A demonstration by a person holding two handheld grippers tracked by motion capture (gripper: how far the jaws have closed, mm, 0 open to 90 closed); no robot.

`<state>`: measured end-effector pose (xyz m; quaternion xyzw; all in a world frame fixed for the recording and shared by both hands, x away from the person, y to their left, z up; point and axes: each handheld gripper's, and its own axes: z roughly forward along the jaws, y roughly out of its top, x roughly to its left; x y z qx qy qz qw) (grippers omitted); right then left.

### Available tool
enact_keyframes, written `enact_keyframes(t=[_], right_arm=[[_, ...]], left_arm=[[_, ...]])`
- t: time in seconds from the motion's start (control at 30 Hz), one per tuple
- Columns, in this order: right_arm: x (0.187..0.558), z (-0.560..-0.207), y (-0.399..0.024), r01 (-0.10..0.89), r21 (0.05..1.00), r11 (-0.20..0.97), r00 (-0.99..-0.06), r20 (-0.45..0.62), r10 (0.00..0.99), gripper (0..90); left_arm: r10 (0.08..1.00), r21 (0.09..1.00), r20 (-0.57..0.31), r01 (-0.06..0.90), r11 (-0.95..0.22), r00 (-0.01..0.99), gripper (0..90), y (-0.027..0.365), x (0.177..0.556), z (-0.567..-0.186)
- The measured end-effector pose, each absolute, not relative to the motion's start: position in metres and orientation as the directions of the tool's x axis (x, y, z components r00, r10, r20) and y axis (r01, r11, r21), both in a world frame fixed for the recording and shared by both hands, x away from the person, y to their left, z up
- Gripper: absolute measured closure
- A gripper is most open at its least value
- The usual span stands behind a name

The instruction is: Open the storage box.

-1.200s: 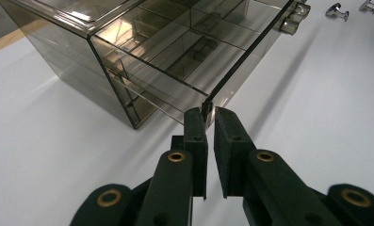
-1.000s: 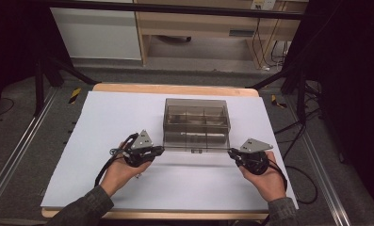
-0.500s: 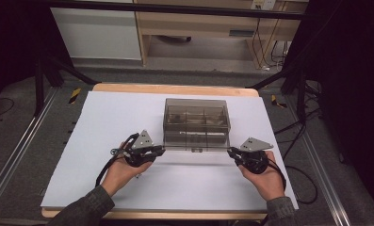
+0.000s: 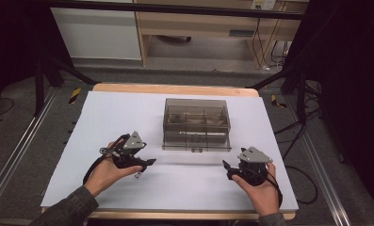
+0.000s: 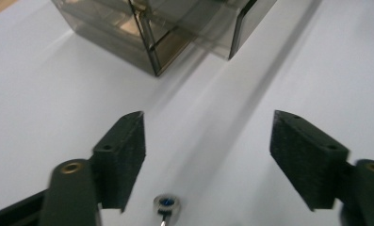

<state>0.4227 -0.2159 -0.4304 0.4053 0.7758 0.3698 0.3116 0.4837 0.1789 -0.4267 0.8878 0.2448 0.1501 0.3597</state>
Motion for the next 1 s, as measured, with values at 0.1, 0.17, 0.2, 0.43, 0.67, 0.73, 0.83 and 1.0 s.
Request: enact_keyframes(t=[0.1,0.17,0.2,0.43,0.67,0.73,0.83,1.0], right_arm=[[0.408,-0.436,-0.209,0.366,0.866,0.341,-0.420,-0.173,0.891,21.8],[0.402,-0.441,-0.205,0.363,0.871,0.330,-0.399,-0.175,0.900,22.4],[0.400,-0.443,-0.204,0.362,0.873,0.328,-0.393,-0.176,0.902,23.0],[0.390,-0.461,-0.202,0.382,0.863,0.330,-0.413,-0.160,0.897,30.2],[0.387,-0.470,-0.192,0.406,0.840,0.361,-0.443,-0.165,0.881,34.5],[0.385,-0.471,-0.193,0.401,0.843,0.359,-0.441,-0.165,0.882,34.7],[0.387,-0.473,-0.193,0.403,0.844,0.356,-0.437,-0.164,0.884,34.6],[0.390,-0.475,-0.192,0.408,0.838,0.363,-0.429,-0.175,0.886,34.6]], left_arm=[[0.543,0.700,0.103,0.327,-0.634,0.834,17.7,0.187,0.484,-0.424],[0.537,0.689,0.110,0.325,-0.648,0.836,15.4,0.191,0.484,-0.423],[0.534,0.679,0.117,0.325,-0.658,0.837,14.7,0.193,0.485,-0.422],[0.531,0.646,0.142,0.329,-0.689,0.835,10.5,0.202,0.490,-0.418],[0.525,0.594,0.151,0.348,-0.725,0.837,10.8,0.208,0.492,-0.412],[0.519,0.587,0.152,0.346,-0.732,0.841,10.8,0.210,0.492,-0.411],[0.520,0.570,0.153,0.355,-0.741,0.840,10.8,0.214,0.494,-0.412],[0.522,0.547,0.157,0.366,-0.753,0.839,12.3,0.216,0.496,-0.412]])
